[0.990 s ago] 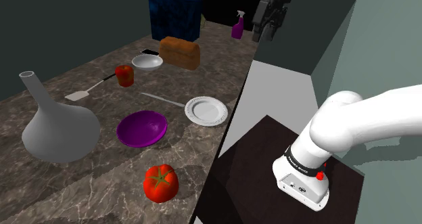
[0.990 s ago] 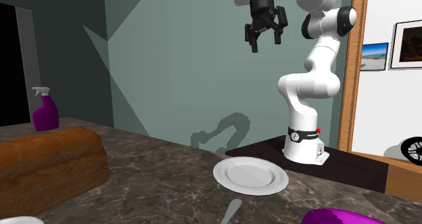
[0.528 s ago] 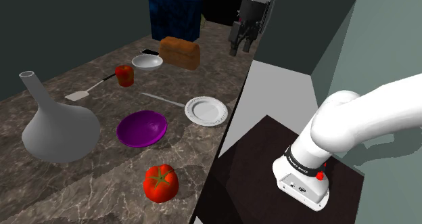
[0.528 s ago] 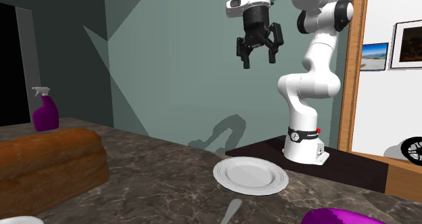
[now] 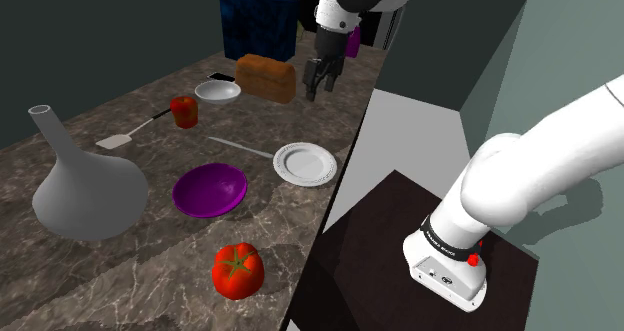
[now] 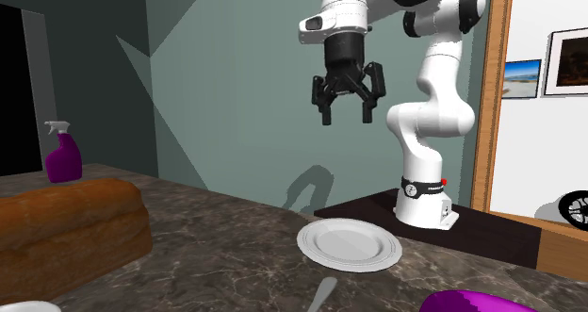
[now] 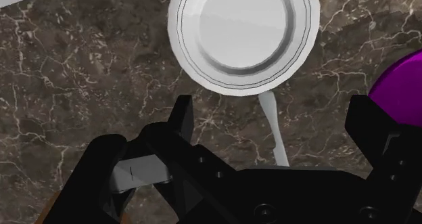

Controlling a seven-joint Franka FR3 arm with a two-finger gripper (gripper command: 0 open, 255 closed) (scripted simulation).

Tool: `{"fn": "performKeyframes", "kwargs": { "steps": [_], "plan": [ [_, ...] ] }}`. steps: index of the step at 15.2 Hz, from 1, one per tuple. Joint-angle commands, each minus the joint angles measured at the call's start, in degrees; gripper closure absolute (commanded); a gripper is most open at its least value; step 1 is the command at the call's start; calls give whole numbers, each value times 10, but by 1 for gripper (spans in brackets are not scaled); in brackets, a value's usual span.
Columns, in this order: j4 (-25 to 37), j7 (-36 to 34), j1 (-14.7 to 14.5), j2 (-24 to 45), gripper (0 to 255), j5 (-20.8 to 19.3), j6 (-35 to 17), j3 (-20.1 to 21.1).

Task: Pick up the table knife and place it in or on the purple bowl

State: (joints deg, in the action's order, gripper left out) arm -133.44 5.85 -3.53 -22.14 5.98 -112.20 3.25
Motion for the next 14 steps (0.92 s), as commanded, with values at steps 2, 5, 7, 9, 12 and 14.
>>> {"fn": "performKeyframes", "kwargs": {
  "steps": [2, 5, 7, 9, 12, 14],
  "plan": [
    [9, 5, -7, 57, 0, -5, -55, 12],
    [27, 9, -13, 116, 0, -15, -102, 22],
    [44, 9, -17, 156, 0, -23, -130, 28],
    [63, 9, -21, 197, 0, -34, -155, 34],
    [97, 6, -28, 259, 0, -53, -189, 41],
    [123, 3, -33, 301, 0, -68, -208, 44]
  ]
}}
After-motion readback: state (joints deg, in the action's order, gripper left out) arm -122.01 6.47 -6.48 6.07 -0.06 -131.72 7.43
